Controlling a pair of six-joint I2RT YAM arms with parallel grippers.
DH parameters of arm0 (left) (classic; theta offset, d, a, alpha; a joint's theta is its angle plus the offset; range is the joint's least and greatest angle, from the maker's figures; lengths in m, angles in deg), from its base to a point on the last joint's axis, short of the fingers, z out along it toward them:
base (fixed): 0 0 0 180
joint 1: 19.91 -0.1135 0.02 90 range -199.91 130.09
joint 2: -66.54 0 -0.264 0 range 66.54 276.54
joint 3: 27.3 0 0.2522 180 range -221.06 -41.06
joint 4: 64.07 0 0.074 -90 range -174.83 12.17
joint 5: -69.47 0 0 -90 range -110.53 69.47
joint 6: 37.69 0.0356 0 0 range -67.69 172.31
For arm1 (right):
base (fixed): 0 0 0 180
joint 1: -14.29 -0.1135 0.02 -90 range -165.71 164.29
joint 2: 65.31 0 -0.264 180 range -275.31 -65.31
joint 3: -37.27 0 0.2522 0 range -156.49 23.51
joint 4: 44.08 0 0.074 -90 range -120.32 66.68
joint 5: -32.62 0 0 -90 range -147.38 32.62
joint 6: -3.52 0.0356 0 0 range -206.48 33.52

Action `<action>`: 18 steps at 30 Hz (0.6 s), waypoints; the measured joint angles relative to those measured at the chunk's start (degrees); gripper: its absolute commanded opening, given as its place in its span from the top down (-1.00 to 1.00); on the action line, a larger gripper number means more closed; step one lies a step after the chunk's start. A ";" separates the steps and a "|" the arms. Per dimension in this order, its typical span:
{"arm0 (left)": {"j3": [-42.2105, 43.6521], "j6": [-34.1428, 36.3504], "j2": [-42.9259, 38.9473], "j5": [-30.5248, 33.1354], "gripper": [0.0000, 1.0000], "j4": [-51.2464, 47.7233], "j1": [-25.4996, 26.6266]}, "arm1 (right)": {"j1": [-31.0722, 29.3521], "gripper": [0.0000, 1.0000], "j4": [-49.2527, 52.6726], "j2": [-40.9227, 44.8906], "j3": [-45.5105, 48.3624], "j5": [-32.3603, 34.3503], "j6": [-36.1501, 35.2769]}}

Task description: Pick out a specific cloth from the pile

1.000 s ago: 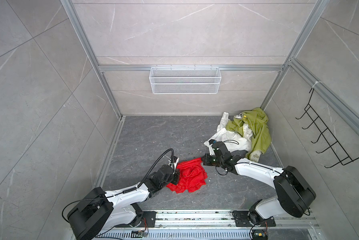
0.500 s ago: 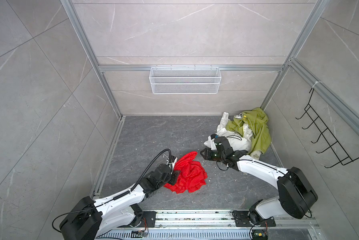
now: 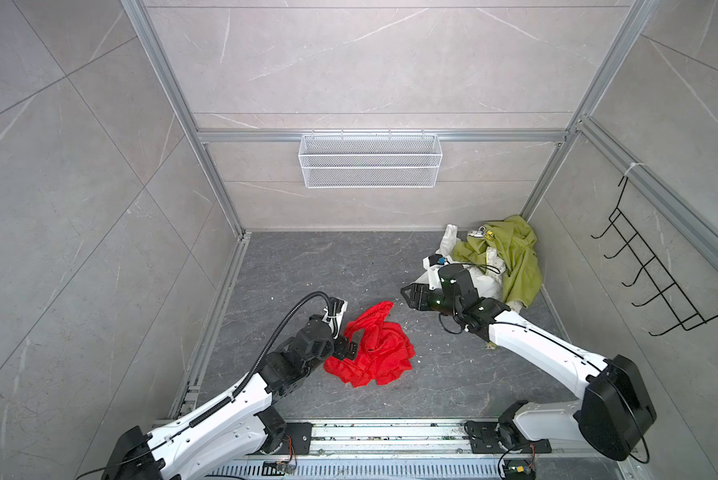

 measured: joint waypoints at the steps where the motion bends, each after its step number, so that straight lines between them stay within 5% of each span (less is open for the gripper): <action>1: -0.07 0.00 -0.17 2.67 -0.96 -0.22 -0.02 | 0.00 -0.53 -1.20 1.42 1.09 1.62 -1.38; 6: -0.04 3.56 0.52 11.72 -0.94 -0.66 -3.50 | 0.00 -0.68 -8.24 8.72 9.66 10.80 -10.58; 12: 0.63 8.15 5.33 11.85 -0.91 1.44 -22.14 | 0.00 -0.67 -16.81 11.78 19.30 24.41 -23.76; 18: 6.16 12.83 10.62 9.35 -0.88 8.41 -34.32 | 0.50 -0.77 -25.14 8.41 26.12 35.67 -29.83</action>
